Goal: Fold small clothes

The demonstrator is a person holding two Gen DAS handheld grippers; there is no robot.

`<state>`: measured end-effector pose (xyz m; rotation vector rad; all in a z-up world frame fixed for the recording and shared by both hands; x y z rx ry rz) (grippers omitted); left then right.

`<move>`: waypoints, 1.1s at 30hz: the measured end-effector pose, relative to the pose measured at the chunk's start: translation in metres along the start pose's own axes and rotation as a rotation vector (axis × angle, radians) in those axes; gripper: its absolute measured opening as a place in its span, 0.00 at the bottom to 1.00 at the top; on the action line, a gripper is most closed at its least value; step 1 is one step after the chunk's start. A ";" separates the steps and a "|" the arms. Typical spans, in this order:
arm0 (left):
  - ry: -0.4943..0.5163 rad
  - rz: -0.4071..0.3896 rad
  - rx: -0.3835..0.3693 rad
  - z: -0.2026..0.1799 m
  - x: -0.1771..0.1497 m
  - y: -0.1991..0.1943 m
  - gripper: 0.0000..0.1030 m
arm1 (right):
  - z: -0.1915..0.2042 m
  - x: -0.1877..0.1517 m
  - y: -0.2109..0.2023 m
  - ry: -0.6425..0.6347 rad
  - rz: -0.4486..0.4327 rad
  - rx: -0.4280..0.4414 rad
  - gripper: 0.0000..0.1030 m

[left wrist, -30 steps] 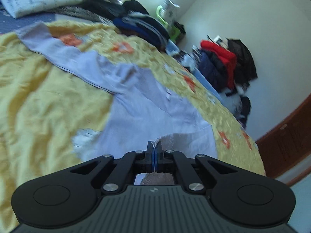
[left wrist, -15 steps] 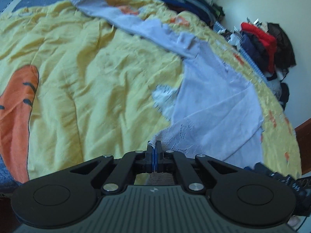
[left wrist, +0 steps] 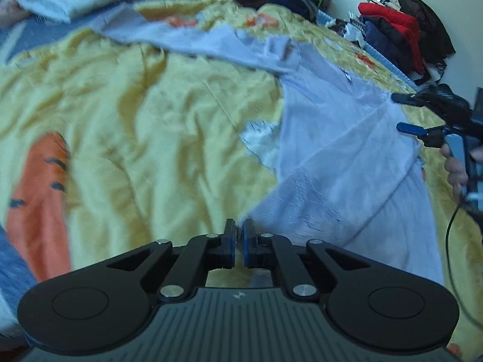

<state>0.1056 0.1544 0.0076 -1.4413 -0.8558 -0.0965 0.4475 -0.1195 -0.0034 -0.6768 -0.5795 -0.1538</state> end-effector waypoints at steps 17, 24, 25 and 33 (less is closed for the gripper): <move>0.197 -0.094 -0.229 -0.069 -0.010 0.024 0.18 | -0.017 -0.015 0.002 -0.004 0.009 -0.038 0.75; 0.076 -0.070 -0.275 -0.055 -0.001 0.018 0.18 | 0.003 -0.024 -0.006 -0.014 -0.054 -0.061 0.77; 0.029 -0.092 -0.294 -0.046 0.006 0.012 0.18 | 0.013 -0.030 -0.014 -0.021 -0.074 0.000 0.78; -0.656 -0.347 -0.145 0.115 0.132 0.035 0.90 | 0.030 -0.092 -0.013 -0.097 0.003 0.090 0.82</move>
Point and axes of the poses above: each gripper's, at about its wrist camera, not at the fingertips, and y roughly the way its jaws point, z to its left, x to its top, the point moved 5 cm from there along y, roughly the way its jaws point, and after that the axes turned 11 degrees about x, right-handed, at the moved point
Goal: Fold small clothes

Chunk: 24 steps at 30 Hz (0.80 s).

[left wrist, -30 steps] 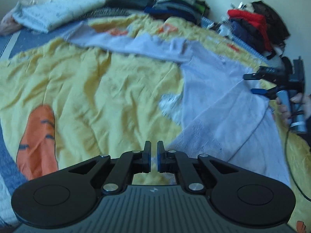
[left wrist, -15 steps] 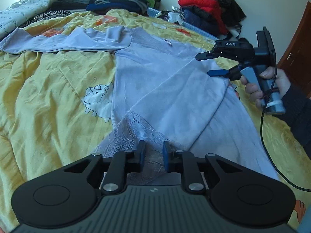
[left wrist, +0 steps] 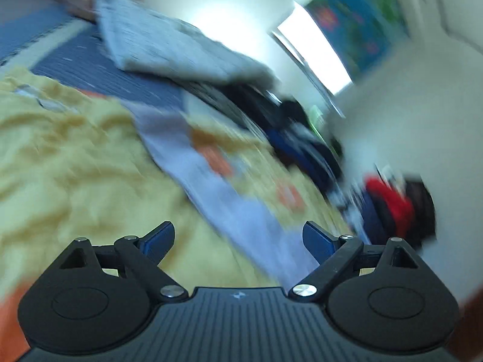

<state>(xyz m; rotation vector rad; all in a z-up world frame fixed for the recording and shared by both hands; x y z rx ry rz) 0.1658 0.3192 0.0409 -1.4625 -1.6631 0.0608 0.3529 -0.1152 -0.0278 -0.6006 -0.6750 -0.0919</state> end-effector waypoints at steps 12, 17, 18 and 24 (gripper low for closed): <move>-0.217 0.059 0.141 0.053 0.078 0.147 0.85 | 0.007 -0.019 0.003 -0.109 -0.093 0.070 0.97; -0.148 0.048 0.224 0.056 0.082 0.170 0.27 | -0.004 -0.015 -0.002 -0.037 -0.115 0.129 0.97; -0.133 0.048 0.233 0.056 0.081 0.171 0.14 | -0.006 -0.014 -0.004 -0.017 -0.120 0.144 0.97; 0.039 -0.087 0.267 0.030 0.082 0.150 0.08 | -0.008 -0.012 -0.004 0.006 -0.129 0.165 0.98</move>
Point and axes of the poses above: each gripper's, at about its wrist camera, not at the fingertips, and y roughly the way its jaws point, z to its left, x to its top, the point moved 5 cm from there along y, roughly the way its jaws point, and after that the axes turned 11 degrees about x, right-handed, at the moved point
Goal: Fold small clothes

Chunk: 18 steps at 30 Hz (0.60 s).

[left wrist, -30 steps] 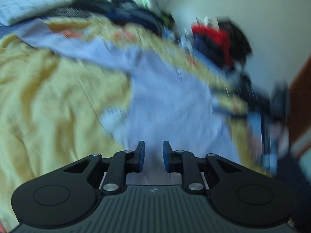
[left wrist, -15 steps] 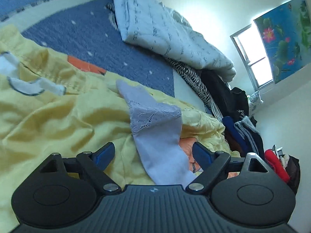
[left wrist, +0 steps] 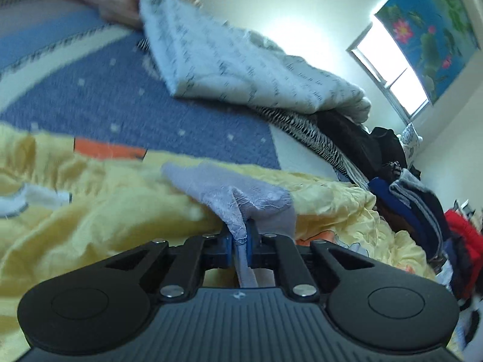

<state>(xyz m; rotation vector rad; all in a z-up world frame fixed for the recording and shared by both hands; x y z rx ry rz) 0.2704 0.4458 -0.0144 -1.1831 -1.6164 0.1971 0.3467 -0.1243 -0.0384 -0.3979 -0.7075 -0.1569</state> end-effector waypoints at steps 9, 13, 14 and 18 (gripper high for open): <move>0.800 -0.228 -0.489 -0.144 -0.117 -0.189 0.07 | -0.006 0.004 -0.005 0.058 -0.027 0.045 1.00; 1.152 -0.071 -0.682 -0.157 -0.243 -0.229 0.07 | -0.009 0.005 -0.010 0.088 -0.034 0.084 1.00; 1.208 -0.013 -0.692 -0.154 -0.266 -0.228 0.07 | -0.009 0.006 -0.010 0.093 -0.033 0.090 1.00; 1.294 0.020 -0.647 -0.140 -0.300 -0.226 0.09 | -0.011 0.008 -0.013 0.122 -0.029 0.115 1.00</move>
Point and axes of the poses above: each gripper's, at about its wrist camera, not at the fingertips, and y roughly the way its jaws point, z to its left, x to its top, the point moved 5 cm from there along y, roughly the way its jaws point, and after that the axes turned 11 degrees about x, right-handed, at the moved point
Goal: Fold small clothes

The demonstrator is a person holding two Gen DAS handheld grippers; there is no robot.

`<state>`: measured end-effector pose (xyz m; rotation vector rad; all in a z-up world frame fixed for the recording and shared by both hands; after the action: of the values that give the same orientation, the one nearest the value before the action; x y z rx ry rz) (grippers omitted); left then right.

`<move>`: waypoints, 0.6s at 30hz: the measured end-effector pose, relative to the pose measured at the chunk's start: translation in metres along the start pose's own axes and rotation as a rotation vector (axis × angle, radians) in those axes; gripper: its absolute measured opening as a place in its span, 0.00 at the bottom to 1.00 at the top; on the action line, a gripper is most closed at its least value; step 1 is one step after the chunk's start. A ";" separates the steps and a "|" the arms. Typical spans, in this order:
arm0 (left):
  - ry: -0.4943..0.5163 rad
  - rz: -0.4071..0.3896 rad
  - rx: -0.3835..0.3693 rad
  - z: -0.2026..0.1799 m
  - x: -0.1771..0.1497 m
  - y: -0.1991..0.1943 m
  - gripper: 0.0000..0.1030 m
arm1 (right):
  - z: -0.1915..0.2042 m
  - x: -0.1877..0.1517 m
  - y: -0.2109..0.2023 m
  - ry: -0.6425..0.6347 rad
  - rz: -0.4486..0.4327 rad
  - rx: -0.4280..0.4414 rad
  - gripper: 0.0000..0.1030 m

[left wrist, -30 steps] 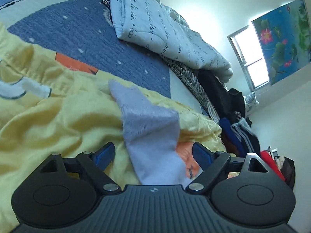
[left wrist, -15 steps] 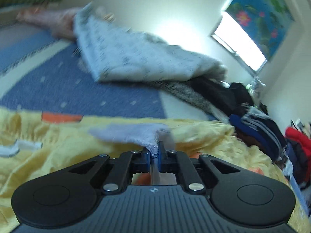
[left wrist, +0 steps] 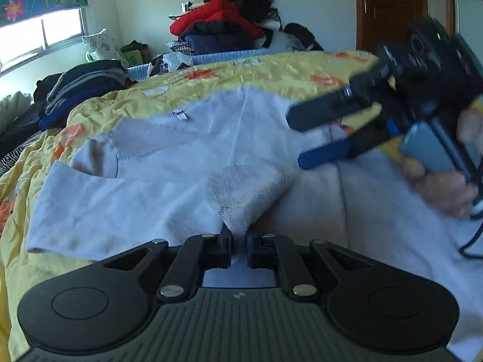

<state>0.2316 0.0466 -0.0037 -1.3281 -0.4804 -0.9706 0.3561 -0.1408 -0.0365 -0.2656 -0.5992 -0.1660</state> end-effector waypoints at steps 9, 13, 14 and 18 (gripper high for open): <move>-0.073 -0.133 -0.032 0.007 0.005 -0.049 0.96 | -0.005 0.015 0.010 0.239 0.058 -0.023 1.00; -0.152 -0.134 -0.103 0.008 0.012 -0.042 0.98 | -0.011 0.016 0.007 0.332 0.031 -0.008 1.00; -0.203 -0.120 -0.134 0.011 0.014 -0.036 0.98 | -0.011 0.016 0.006 0.344 0.022 -0.005 1.00; -0.558 0.034 -0.240 0.042 0.016 0.003 0.97 | -0.014 0.015 -0.002 0.409 -0.030 0.014 1.00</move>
<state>0.2517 0.0817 0.0163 -1.8283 -0.7765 -0.6313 0.3751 -0.1478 -0.0385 -0.2009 -0.1984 -0.2377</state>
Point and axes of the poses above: each gripper's, at about its wrist camera, not at the fingertips, and y roughly the way its jaws point, z to its left, x to its top, the point moved 5 cm from there along y, roughly the way its jaws point, and after that the axes turned 11 degrees about x, right-handed, at the moved point
